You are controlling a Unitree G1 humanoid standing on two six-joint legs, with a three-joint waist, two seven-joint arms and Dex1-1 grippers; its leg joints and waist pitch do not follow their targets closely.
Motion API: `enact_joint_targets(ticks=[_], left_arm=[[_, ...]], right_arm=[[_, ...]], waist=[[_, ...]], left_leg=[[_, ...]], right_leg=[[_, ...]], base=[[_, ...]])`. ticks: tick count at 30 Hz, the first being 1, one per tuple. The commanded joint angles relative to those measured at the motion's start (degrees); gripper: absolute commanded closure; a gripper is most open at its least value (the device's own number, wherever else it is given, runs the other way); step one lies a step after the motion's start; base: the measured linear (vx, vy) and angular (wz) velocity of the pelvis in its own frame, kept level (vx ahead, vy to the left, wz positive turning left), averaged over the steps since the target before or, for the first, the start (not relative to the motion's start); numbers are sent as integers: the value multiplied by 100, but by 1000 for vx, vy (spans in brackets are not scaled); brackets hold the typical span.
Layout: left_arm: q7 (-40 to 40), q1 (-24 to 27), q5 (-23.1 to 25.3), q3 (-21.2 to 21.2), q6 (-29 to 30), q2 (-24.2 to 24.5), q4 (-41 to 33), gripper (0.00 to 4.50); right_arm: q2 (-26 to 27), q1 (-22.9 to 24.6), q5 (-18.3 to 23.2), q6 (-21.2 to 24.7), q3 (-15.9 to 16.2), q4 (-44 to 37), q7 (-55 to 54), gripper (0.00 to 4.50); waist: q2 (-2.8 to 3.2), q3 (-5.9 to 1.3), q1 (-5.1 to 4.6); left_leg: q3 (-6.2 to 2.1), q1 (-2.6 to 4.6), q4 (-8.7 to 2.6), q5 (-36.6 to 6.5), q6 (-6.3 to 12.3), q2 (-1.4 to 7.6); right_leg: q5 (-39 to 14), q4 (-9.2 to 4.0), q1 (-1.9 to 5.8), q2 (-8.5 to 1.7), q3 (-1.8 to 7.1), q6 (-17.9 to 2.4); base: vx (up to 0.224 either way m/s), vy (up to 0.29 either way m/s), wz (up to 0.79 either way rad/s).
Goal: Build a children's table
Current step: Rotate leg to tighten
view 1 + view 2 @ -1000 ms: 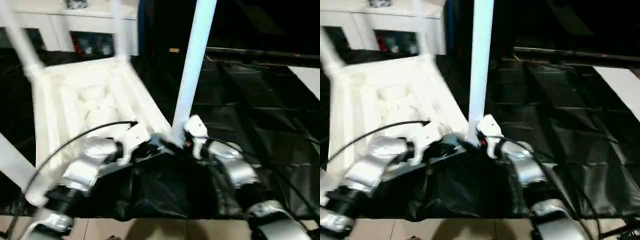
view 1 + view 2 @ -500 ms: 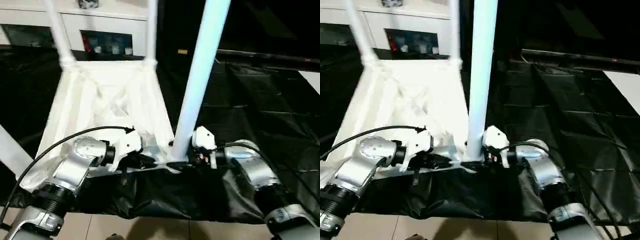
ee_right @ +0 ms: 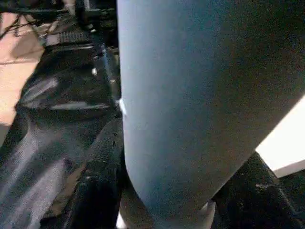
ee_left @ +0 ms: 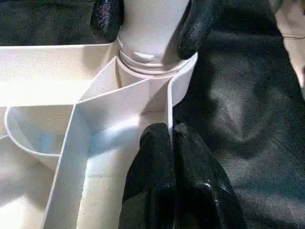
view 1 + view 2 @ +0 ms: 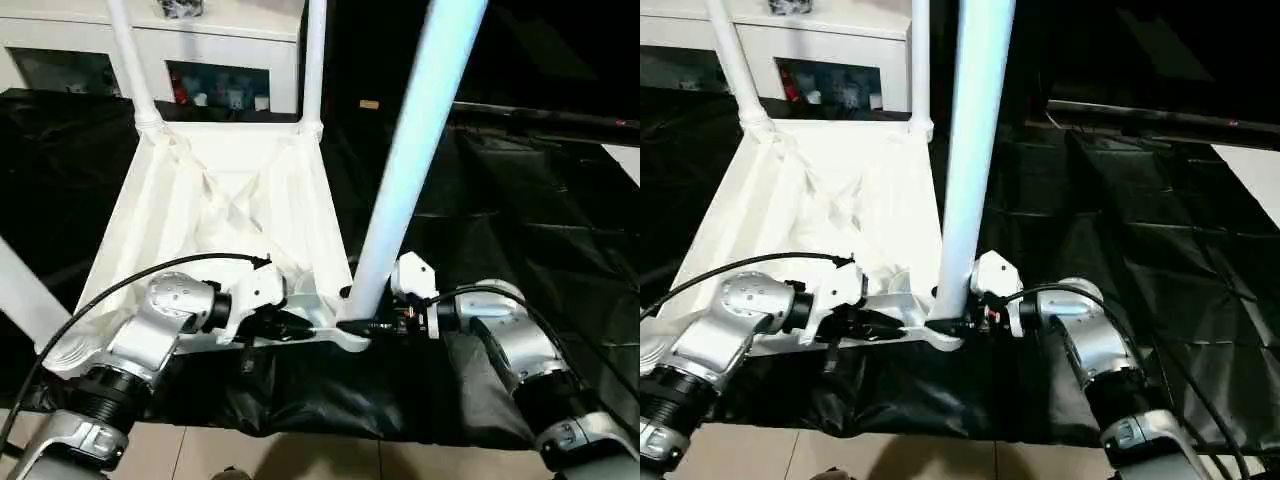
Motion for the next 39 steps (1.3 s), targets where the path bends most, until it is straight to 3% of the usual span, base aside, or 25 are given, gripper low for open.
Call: enact_joint_targets(ticks=[1, 3, 4, 7, 10, 13, 16, 18, 21, 26, 32, 35, 36, 39], left_arm=[[907, -68, 155, -22, 231, -492, -108, 450], [907, -68, 155, -22, 231, -492, -108, 450], [1234, -49, 275, -47, 399, -663, -168, 450], [1757, -58, 414, -40, 668, -940, -188, 450], [2458, -152, 604, -10, 1033, -1364, -113, 450], [2832, -245, 704, -10, 1238, -1657, -31, 450], [2864, -319, 804, -116, 1193, -1718, 23, 450], [2791, -348, 837, -146, 1131, -1720, 31, 450], [2582, -307, 817, -187, 991, -1647, -39, 450], [2340, -165, 750, -125, 956, -1387, -209, 450], [1674, 34, 517, -43, 636, -905, -372, 450], [1357, 113, 382, 3, 651, -717, -467, 450], [1168, 143, 304, 8, 581, -625, -499, 450], [596, 189, 139, -46, 348, -305, -539, 450]], right_arm=[[425, 133, -244, 16, 244, 141, -501, 239], [425, 133, -244, 16, 244, 141, -501, 242], [607, 149, -325, 21, 227, 212, -884, 243], [889, 112, -434, 178, 189, 363, -1521, 243], [1357, -74, -659, 453, 70, 742, -2647, 248], [1725, -290, -694, 595, -128, 1074, -3515, 250], [1931, -515, -733, 552, -217, 1323, -4004, 250], [1967, -592, -703, 443, -227, 1368, -4002, 250], [1993, -604, -567, 477, -322, 1340, -3768, 182], [1823, -570, -545, 508, -320, 1275, -3478, 147], [1257, -453, -549, 461, -196, 965, -2743, 95], [977, -353, -559, 463, -103, 718, -2221, 70], [832, -290, -555, 365, -30, 596, -1928, 51], [397, -146, -457, 209, 109, 257, -1190, 25]], waist=[[18, -281, -34], [20, -280, -35], [10, -262, -46], [-3, -263, -82], [-31, -254, -179], [-8, -248, -224], [26, -275, -293], [13, -281, -317], [21, -288, -316], [26, -287, -323], [24, -293, -331], [41, -328, -317], [85, -329, -297], [44, -348, -271]], left_leg=[[-7, 72, -381, -1775, 32, 146], [-21, 72, -386, -1822, -1, 142], [-32, 77, -396, -1903, -17, 146], [-58, 69, -403, -1981, -49, 139], [-72, 52, -392, -2079, -102, 105], [-77, 73, -378, -2171, -92, 89], [-98, 44, -382, -2228, -61, 74], [-89, 32, -382, -2216, -19, 82], [-77, 12, -397, -2126, 26, 99], [-63, 3, -402, -2072, 49, 105], [-57, -28, -406, -1898, 101, 119], [-30, -36, -383, -1577, 148, 131], [-35, -35, -385, -1501, 144, 133], [-17, -40, -358, -1267, 238, 134]], right_leg=[[-2089, -511, 198, -366, 262, -948], [-2353, -534, 198, -372, 255, -847], [-2692, -579, 172, -377, 252, -699], [-2954, -612, 164, -381, 231, -554], [-3306, -655, 148, -383, 204, -414], [-3509, -698, 98, -379, 191, -334], [-3410, -709, 112, -376, 169, -252], [-3212, -692, 110, -368, 181, -313], [-2866, -652, 125, -358, 205, -427], [-2673, -622, 143, -360, 221, -558], [-2433, -592, 179, -358, 236, -634], [-1750, -503, 206, -338, 259, -863], [-1565, -479, 215, -334, 258, -918], [-914, -409, 256, -313, 251, -1117]], base=[[0, 0, 0], [0, 0, 0], [0, 0, 0], [0, 0, 0], [0, 0, 0], [0, 0, 0], [0, 0, 0], [0, 0, 0], [0, 0, 0], [0, 0, 0], [0, 0, 0], [0, 0, 0], [0, 0, 0], [0, 0, 0]])
